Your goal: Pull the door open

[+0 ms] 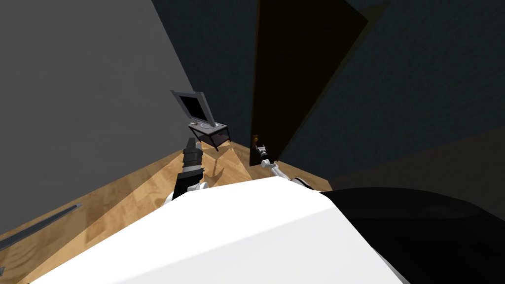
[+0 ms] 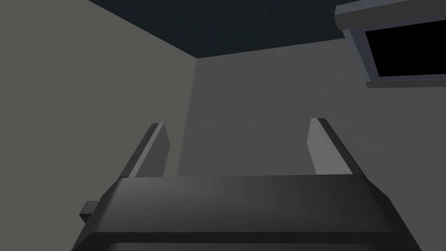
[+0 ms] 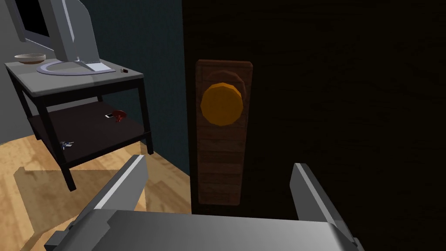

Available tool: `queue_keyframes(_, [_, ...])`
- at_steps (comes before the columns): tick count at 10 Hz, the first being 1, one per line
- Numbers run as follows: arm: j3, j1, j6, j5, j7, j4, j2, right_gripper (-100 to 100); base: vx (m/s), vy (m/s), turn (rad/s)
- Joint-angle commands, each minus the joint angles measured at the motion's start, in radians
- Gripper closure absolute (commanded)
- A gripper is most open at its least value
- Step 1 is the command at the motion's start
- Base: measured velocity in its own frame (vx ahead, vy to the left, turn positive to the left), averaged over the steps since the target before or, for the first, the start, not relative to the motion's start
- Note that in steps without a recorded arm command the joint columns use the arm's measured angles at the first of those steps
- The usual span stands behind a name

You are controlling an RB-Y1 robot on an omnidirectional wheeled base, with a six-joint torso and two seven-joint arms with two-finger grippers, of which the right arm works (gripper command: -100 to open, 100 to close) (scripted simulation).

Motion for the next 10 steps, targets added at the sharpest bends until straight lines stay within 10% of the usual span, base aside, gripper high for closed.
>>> queue_keyframes(1, [0.0, 0.0, 0.0, 0.0, 0.0, 0.0, 0.0, -100, -0.06, -0.064, 0.016])
queue_keyframes(9, [-0.059, 0.028, -0.067, -0.043, -0.133, 0.064, -0.161, -100, 0.142, 0.069, 0.195])
queue_keyframes(10, [-0.057, 0.025, -0.059, -0.04, -0.12, 0.058, -0.148, -100, 0.068, 0.003, 0.03])
